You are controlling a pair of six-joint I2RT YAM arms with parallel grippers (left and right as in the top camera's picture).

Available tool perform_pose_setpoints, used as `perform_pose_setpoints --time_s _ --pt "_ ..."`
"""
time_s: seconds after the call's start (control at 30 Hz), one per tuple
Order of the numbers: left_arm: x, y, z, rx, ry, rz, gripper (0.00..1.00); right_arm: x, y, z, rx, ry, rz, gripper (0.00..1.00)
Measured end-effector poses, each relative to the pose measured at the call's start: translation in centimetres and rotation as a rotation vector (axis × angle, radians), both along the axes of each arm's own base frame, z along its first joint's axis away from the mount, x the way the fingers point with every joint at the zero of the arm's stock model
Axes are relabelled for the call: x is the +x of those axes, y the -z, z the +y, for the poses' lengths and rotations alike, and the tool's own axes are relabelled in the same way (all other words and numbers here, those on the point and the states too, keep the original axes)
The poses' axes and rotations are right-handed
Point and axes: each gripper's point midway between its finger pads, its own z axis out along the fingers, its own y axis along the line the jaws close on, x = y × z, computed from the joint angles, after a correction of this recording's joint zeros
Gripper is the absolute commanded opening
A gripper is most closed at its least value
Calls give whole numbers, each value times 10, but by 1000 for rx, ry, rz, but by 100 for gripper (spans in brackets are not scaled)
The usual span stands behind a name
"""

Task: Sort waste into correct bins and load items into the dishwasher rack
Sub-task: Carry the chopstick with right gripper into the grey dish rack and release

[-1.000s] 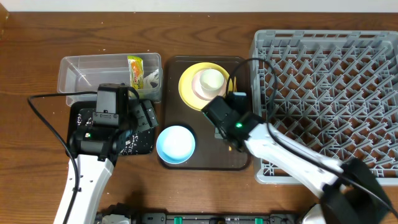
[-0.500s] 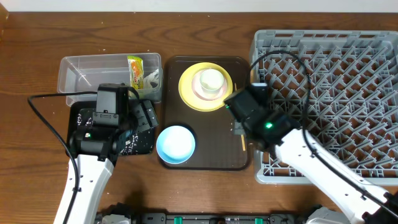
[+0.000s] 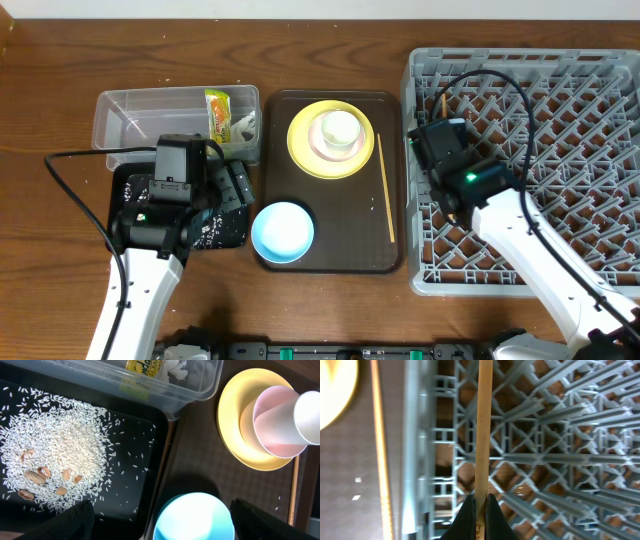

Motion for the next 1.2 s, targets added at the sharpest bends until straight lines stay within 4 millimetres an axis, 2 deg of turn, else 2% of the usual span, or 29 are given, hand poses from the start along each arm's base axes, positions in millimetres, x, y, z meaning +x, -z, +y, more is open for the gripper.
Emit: perform_pose_setpoints --time_s 0.27,0.47,1.03,1.2 --pt "0 0 0 0 0 0 89 4 0 -22 -32 13 18 1" --pt "0 0 0 0 0 0 89 5 1 -26 -38 14 24 1" --pt "0 0 0 0 0 0 89 7 22 -36 -63 42 88 1" --pt "0 0 0 0 0 0 90 7 22 -36 -64 38 89 21"
